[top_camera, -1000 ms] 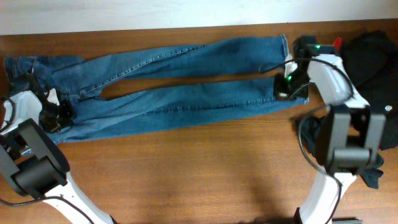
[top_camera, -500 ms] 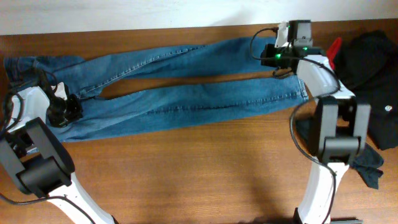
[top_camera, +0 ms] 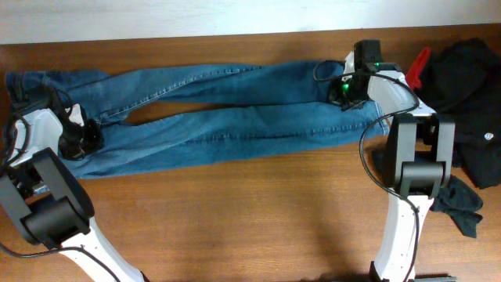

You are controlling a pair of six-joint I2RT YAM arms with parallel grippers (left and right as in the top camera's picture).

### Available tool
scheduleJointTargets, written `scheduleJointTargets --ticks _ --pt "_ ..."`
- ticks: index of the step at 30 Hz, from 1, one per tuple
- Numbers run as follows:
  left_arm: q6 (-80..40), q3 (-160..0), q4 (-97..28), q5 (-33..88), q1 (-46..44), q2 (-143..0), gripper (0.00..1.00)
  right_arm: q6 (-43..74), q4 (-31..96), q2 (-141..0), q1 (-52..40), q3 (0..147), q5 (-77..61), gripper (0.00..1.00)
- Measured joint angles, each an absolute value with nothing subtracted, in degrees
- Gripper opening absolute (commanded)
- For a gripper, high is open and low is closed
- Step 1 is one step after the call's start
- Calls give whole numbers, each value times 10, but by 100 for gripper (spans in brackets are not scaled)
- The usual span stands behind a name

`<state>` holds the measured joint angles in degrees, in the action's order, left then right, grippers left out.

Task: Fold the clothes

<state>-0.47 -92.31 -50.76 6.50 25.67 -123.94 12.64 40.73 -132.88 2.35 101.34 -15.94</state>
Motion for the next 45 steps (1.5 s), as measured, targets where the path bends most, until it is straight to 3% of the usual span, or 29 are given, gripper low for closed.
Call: scheduleJointTargets --ticks 6,9,10,13,25,41,44,45 --pt "-5 -923 -508 39 257 -1239 12 79 468 -1320 1 1016 -139 4" --pt "-5 -923 -511 23 260 -1239 12 55 459 -1312 -20 1010 -128 51" --pt "-5 -923 -511 20 265 -1239 12 50 454 -1309 -23 1010 -126 59" --pt "-5 -923 -511 20 276 -1239 13 52 448 -1298 -16 1019 -125 64" --pt "-5 -923 -508 21 281 -1239 13 66 411 -1281 159 1063 -157 61" --pt "-5 -923 -508 30 273 -1239 13 23 391 -1355 152 1064 -221 59" --pt "-5 -923 -507 30 268 -1239 13 16 388 -1358 152 1064 -245 55" --pt "-5 -923 -507 30 266 -1239 13 13 388 -1359 151 1064 -251 49"
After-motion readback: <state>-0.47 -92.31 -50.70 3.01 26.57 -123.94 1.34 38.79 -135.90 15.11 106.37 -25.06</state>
